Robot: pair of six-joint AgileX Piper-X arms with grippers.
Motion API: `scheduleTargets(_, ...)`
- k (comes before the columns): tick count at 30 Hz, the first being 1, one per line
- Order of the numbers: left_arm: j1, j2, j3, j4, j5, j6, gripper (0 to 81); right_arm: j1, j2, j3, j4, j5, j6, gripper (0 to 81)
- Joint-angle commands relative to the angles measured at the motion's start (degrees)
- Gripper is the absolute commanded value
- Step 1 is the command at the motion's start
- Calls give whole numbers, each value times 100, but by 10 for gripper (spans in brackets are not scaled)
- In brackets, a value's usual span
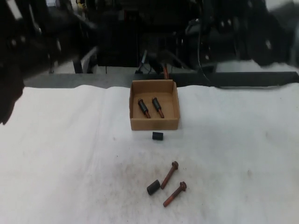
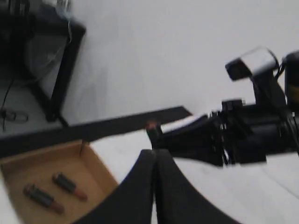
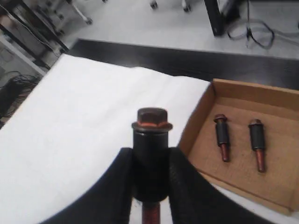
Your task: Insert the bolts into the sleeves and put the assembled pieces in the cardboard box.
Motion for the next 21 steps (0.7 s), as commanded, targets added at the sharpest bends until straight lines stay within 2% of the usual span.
scheduleTargets(1,11,-24,-43,614,-42,29,3,-86,371,-517,408,52,-115,3)
scheduleTargets(13,11,-38,-43,1346,51,-64,3,-131,2797,-3258,2135,320,-204,8)
scheduleTargets(21,11,-64,-43,1568,398,-64,3,-143,3703,-4129,2302,564,-204,8)
